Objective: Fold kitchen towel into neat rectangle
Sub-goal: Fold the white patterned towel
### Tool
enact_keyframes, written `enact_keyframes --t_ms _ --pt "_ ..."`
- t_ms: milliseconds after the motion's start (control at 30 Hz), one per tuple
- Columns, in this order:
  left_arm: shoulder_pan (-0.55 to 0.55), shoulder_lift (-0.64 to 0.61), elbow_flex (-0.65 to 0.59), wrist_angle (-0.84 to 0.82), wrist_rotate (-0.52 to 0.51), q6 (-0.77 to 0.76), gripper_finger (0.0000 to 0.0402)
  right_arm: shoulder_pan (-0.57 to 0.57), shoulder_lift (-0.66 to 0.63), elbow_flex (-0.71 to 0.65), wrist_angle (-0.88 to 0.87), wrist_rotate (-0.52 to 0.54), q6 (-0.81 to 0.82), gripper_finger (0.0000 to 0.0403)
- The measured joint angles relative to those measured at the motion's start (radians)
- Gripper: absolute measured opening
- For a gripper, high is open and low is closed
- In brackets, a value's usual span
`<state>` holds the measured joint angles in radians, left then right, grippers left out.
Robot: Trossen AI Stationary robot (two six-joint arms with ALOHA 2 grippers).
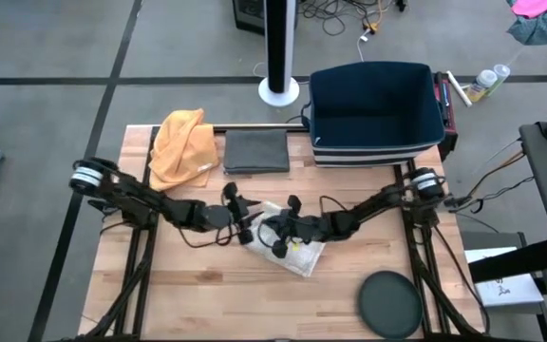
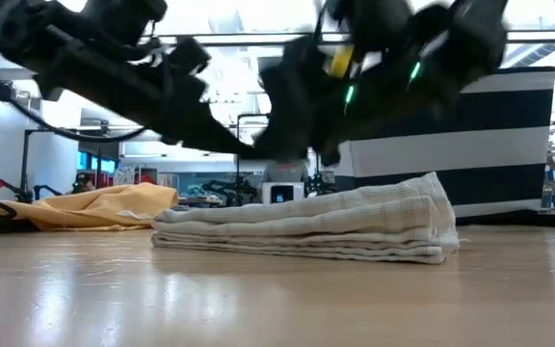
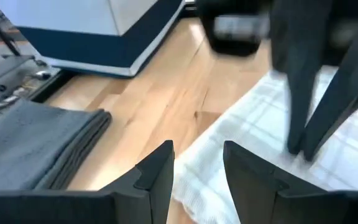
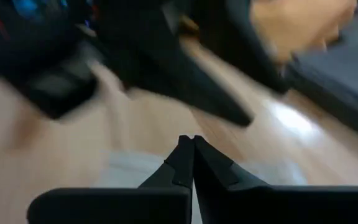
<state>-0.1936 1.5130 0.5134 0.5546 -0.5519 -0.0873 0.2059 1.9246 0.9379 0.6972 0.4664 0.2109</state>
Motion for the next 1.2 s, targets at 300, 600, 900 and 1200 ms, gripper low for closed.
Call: enact_keyframes --t_ms 300,600,900,1200 --pt "0.014 0.051 -0.078 0.276 0.057 0.017 0.0133 0.063 -0.055 0.003 -0.105 0.263 0.014 0.0" --pt "0.072 0.331 0.038 0.317 0.133 0.04 0.0133 0.101 0.151 -0.032 0.071 0.247 0.083 0.0" --pt "0.097 0.391 0.022 0.378 0.123 0.033 0.0133 0.106 0.417 -0.027 0.507 0.308 0.062 0.0" --pt "0.13 0.333 -0.103 0.345 0.068 -0.025 0.0132 0.113 0.18 -0.137 0.351 0.253 -0.009 0.0"
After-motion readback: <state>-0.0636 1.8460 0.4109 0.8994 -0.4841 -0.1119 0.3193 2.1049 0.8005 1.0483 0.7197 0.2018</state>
